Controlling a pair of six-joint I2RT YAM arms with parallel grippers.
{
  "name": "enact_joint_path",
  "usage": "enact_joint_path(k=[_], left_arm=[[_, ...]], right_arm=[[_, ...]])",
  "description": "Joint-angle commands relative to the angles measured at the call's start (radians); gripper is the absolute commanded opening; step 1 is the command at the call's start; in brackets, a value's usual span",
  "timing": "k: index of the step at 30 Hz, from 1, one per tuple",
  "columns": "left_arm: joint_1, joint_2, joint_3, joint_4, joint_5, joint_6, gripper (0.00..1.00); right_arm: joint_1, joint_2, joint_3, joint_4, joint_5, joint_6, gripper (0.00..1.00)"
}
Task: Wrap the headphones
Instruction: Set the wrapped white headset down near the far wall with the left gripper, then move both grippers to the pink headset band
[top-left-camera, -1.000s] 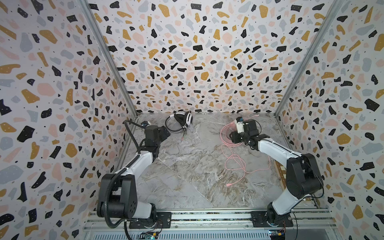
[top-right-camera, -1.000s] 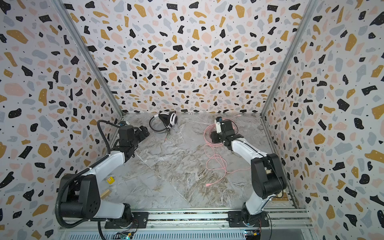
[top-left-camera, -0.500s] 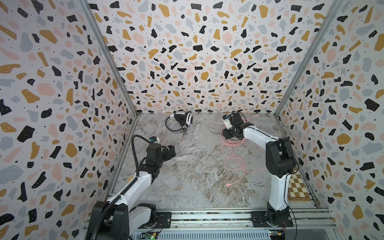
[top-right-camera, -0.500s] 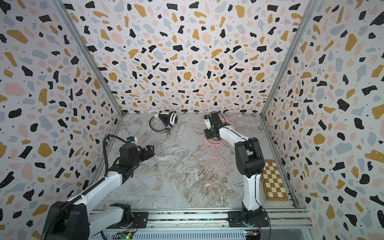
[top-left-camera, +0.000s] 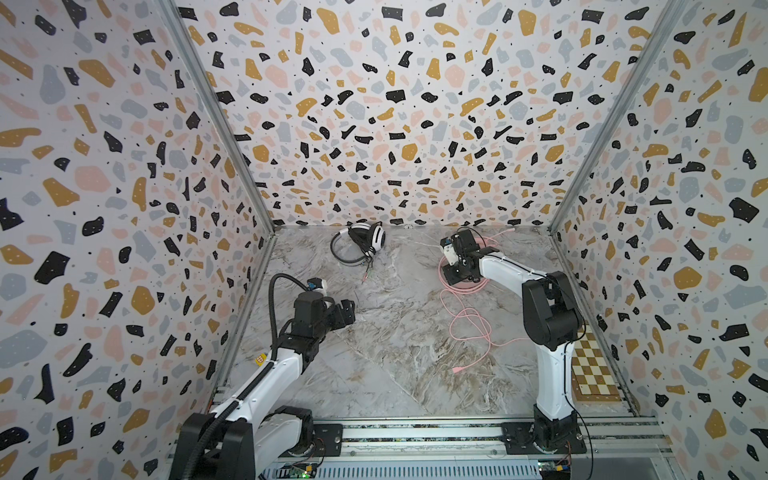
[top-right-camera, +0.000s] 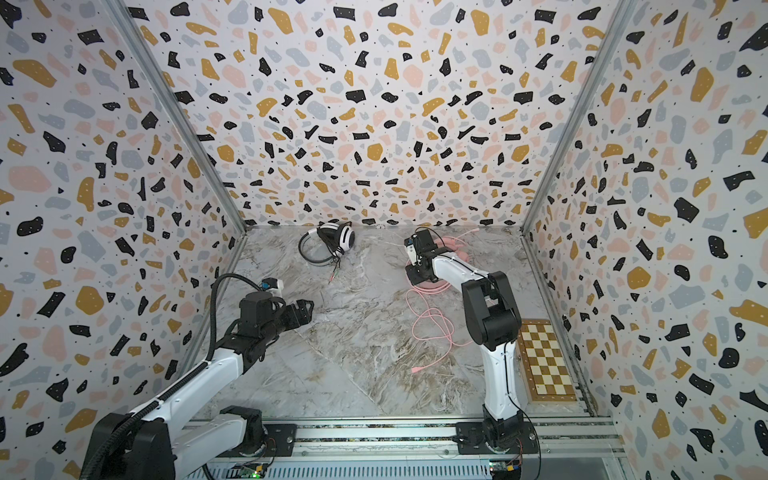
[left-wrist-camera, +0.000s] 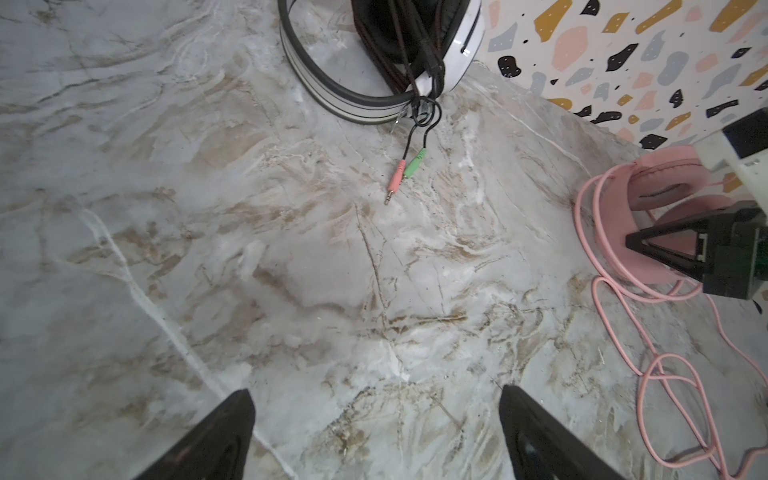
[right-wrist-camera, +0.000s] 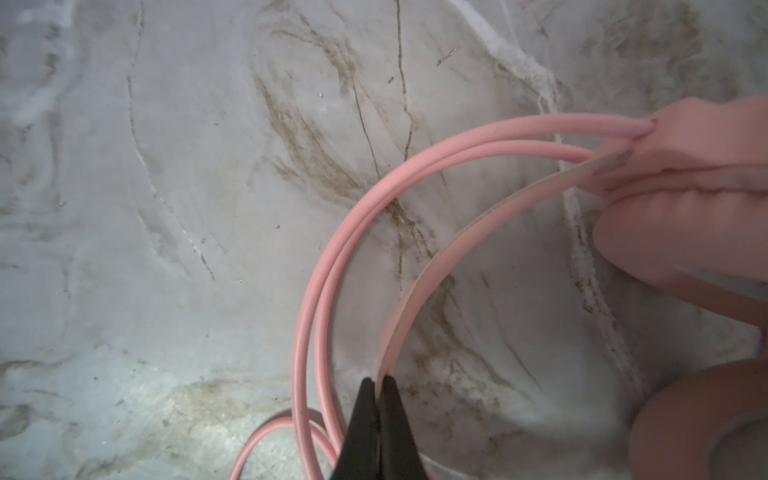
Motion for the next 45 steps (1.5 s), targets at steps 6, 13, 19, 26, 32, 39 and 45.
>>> enact_joint_path(k=[6, 13, 19, 26, 32, 39, 45], left_arm=[[-0.064, 0.091, 0.083, 0.093, 0.187, -0.109, 0.93], [-0.163, 0.243, 0.210, 0.157, 0.231, -0.318, 1.00], [-0.207, 0.248, 0.223, 0.176, 0.186, -0.412, 1.00], [-0.207, 0.221, 0.136, 0.142, 0.154, -0.409, 1.00], [-0.207, 0.223, 0.055, 0.141, 0.085, -0.434, 1.00], [-0.233, 0.251, 0.092, 0.094, 0.028, -0.511, 0.97], [-0.343, 0.255, 0.111, -0.018, -0.116, -0.614, 0.97]], right_arm=[[-0.025, -0.243, -0.069, 0.080, -0.179, 0.083, 0.01], [-0.014, -0.461, -0.344, 0.266, -0.346, 0.182, 0.01], [0.127, -0.508, -0.485, 0.420, -0.356, 0.362, 0.01], [0.280, -0.384, -0.468, 0.486, -0.353, 0.400, 0.03], [0.296, -0.344, -0.442, 0.453, -0.372, 0.362, 0.29], [0.284, -0.460, -0.405, 0.346, -0.273, 0.304, 0.69], [0.205, -0.588, -0.468, 0.364, -0.234, 0.297, 0.69]])
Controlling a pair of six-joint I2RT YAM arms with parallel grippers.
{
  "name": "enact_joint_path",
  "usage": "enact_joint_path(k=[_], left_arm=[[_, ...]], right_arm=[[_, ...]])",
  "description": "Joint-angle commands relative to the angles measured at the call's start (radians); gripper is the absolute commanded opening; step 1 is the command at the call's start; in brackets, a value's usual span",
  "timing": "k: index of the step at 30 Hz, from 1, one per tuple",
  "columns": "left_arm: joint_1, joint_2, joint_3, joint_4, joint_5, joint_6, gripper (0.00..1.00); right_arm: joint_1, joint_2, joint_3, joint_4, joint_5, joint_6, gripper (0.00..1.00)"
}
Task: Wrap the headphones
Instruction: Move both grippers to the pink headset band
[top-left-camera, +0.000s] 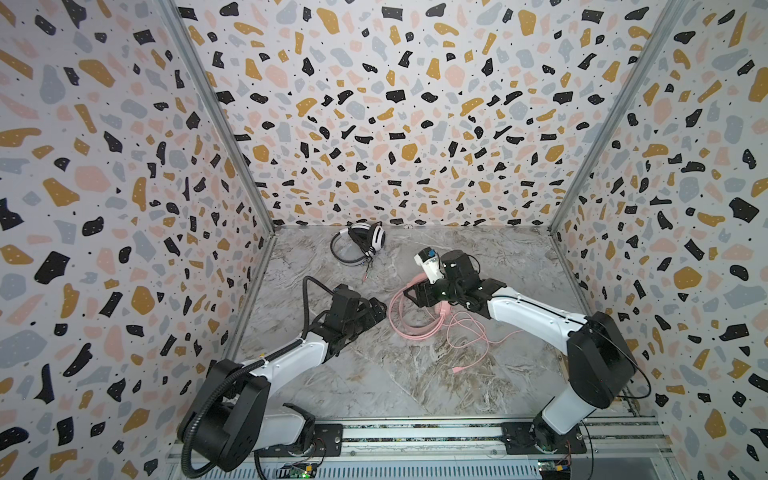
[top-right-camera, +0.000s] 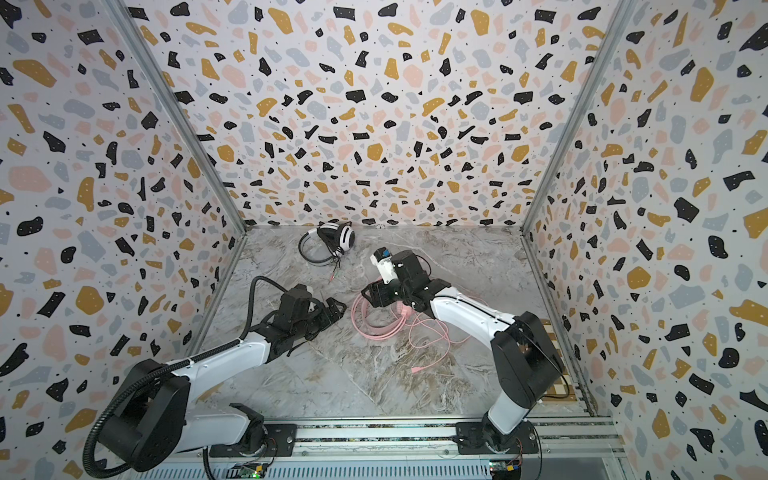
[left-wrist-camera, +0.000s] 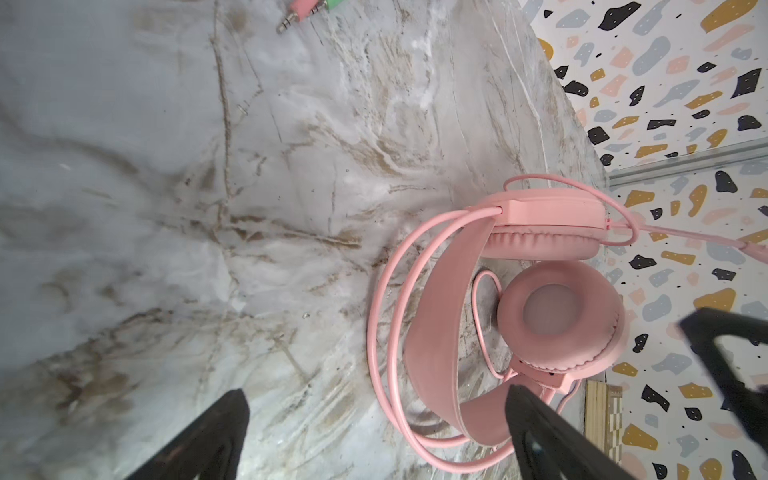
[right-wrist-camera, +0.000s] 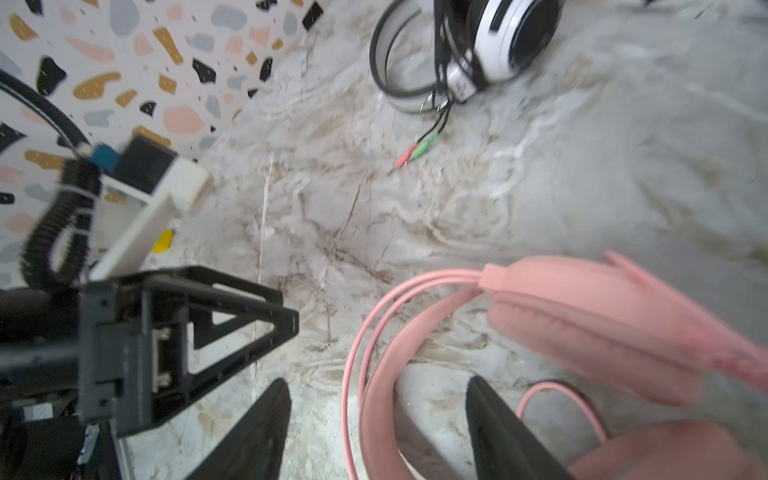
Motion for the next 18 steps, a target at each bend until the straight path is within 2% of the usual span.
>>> enact_joint_path(k=[1, 4, 10, 12, 18], left_arm=[[-0.064, 0.014, 0.012, -0.062, -0.101, -0.102, 0.93], [-0.132, 0.083, 0.019, -0.039, -0.100, -0.178, 0.85], [-0.211, 0.249, 0.200, -0.149, -0.121, -0.144, 0.79], [-0.228, 0.244, 0.224, -0.195, -0.180, -0.147, 0.79], [-0.241, 0.097, 0.141, -0.210, -0.332, -0.245, 0.80]], right_arm=[[-0.052, -0.099, -0.039, 0.006, 0.047, -0.017, 0.69], [-0.075, -0.172, -0.105, 0.035, 0.091, -0.019, 0.69], [-0.112, -0.276, -0.220, 0.098, 0.097, -0.024, 0.68], [-0.120, -0.283, -0.228, 0.086, 0.076, -0.037, 0.68], [-0.128, -0.307, -0.269, 0.097, 0.065, -0.057, 0.67]])
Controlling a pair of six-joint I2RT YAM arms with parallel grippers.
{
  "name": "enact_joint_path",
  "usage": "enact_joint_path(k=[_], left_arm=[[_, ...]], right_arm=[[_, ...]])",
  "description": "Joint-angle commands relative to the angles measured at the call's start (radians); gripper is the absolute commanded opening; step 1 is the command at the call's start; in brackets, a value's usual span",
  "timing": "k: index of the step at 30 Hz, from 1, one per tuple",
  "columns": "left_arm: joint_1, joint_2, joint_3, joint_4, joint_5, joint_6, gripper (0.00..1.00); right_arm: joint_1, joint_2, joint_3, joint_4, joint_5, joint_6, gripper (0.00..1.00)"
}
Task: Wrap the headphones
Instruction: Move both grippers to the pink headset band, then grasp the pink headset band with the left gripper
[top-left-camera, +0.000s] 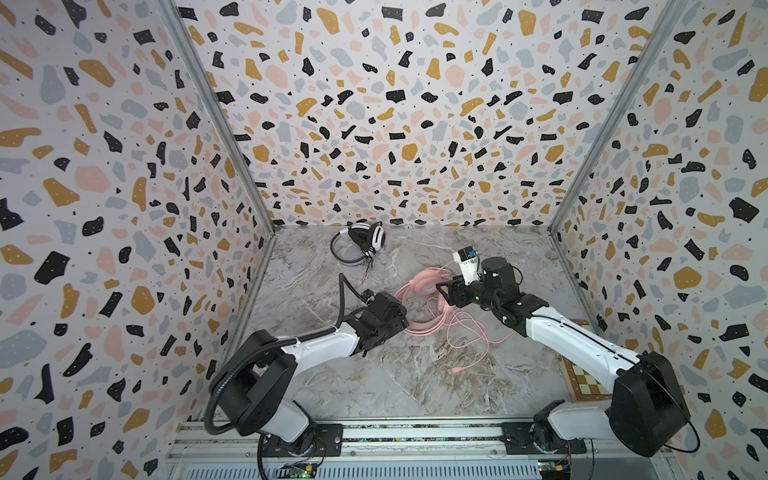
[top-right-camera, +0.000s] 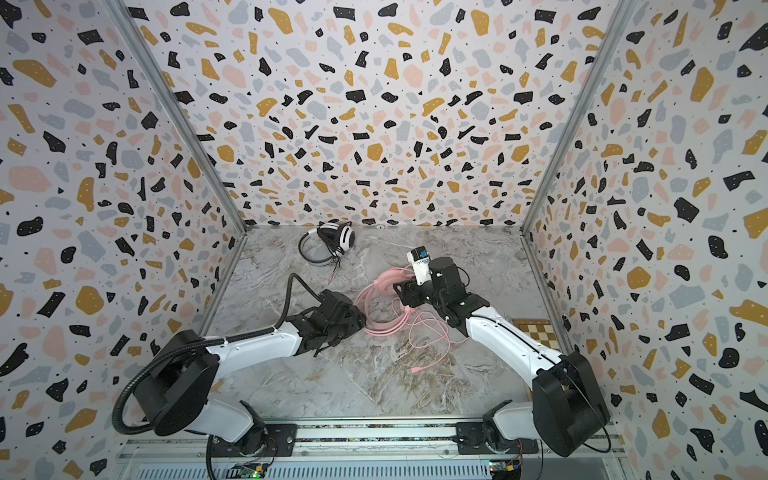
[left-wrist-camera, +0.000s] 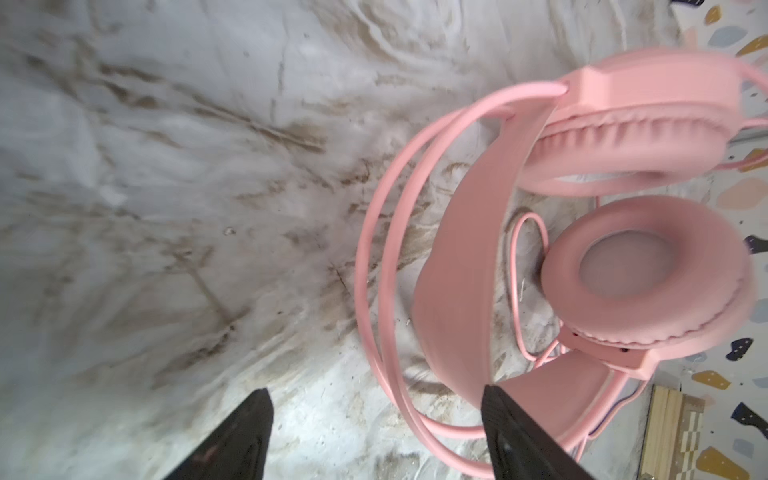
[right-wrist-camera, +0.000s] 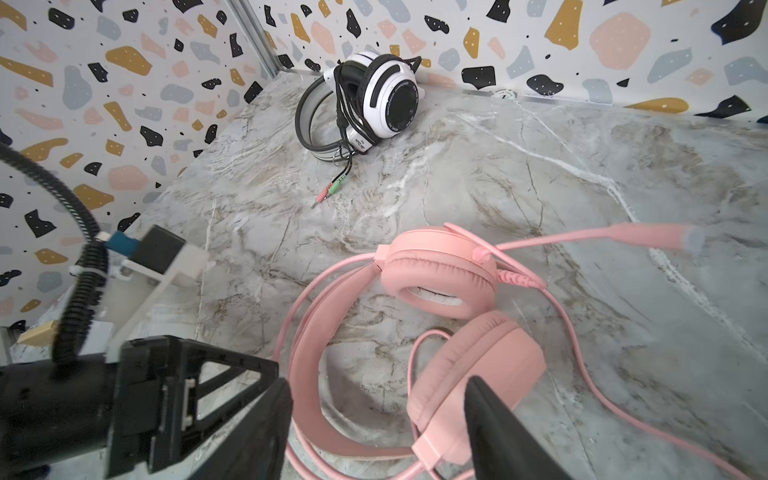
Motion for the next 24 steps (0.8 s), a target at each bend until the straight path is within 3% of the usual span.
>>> enact_joint_path(k=[1, 5, 10, 16, 19, 24], left_arm=[[-0.005, -0.068, -0.028, -0.039, -0.124, -0.066, 0.80], [-0.009, -0.021, 0.047, -0.067, -0.095, -0.060, 0.80], [-0.028, 0.136, 0.124, -0.079, 0.025, -0.055, 0.80], [-0.041, 0.225, 0.172, -0.079, 0.036, -0.033, 0.79], [-0.041, 0.240, 0.179, -0.064, 0.011, -0.005, 0.63], [-0.038, 0.268, 0.132, 0.012, -0.033, -0.002, 0.53]], right_arm=[[-0.008, -0.040, -0.017, 0.032, -0.014, -0.022, 0.67], [-0.019, -0.046, -0.044, 0.059, -0.021, -0.022, 0.67], [-0.040, -0.055, -0.074, 0.089, -0.036, -0.012, 0.67], [-0.056, -0.077, -0.092, 0.092, -0.029, -0.013, 0.67], [-0.062, -0.088, -0.106, 0.093, -0.028, -0.011, 0.67], [-0.068, -0.089, -0.110, 0.099, -0.031, -0.010, 0.66]])
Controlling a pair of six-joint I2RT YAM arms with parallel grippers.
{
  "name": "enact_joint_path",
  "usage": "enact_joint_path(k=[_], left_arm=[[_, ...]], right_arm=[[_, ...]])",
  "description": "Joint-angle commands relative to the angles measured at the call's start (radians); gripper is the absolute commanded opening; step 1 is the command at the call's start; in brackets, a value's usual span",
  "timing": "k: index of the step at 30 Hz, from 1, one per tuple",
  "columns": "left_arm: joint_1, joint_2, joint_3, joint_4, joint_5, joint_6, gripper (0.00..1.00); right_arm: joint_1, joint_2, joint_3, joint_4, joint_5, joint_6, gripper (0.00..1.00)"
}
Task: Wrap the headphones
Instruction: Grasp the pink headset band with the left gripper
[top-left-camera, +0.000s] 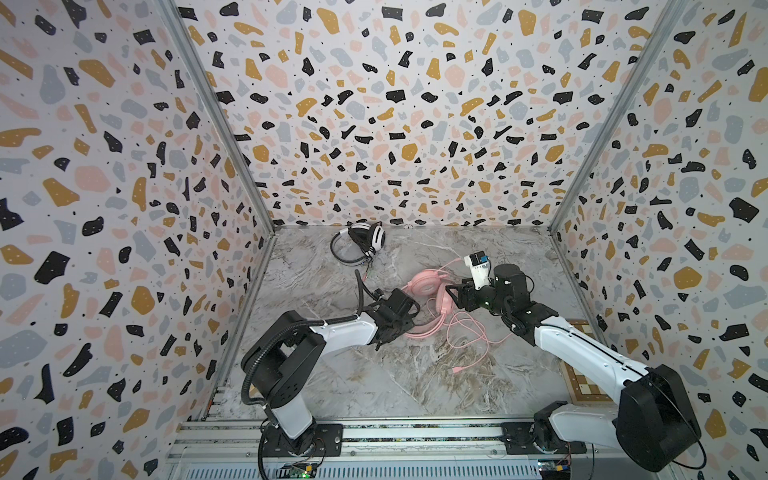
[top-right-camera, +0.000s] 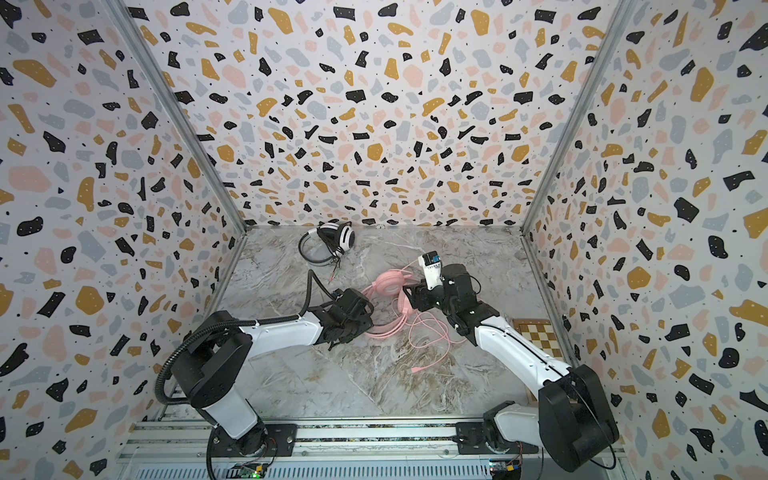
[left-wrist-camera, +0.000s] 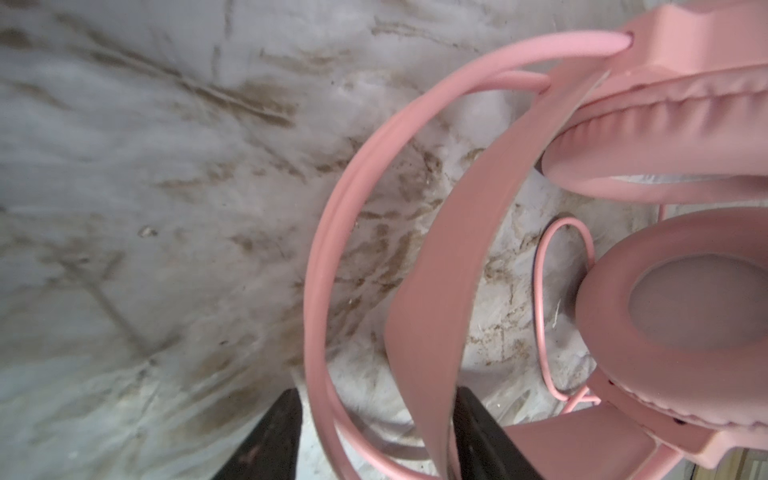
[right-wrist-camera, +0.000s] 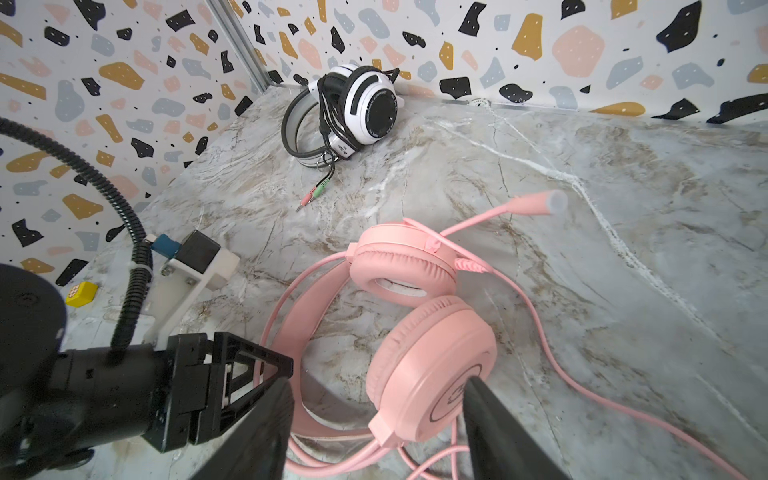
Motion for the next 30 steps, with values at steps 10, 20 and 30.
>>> enact_joint_path(k=[10, 20, 30], left_arm=[[0.003, 0.181, 0.062, 0.050, 0.025, 0.114, 0.47], [0.002, 0.296, 0.268, -0.315, -0.141, 0.414, 0.48], [0.003, 0.312, 0.308, -0.359, -0.091, 0.499, 0.56]], right_arm=[[-0.005, -0.037, -0.011, 0.016, 0.015, -0.004, 0.66], [-0.005, -0.044, -0.023, 0.027, 0.030, -0.003, 0.66], [-0.005, -0.049, -0.026, 0.036, 0.023, 0.003, 0.66]])
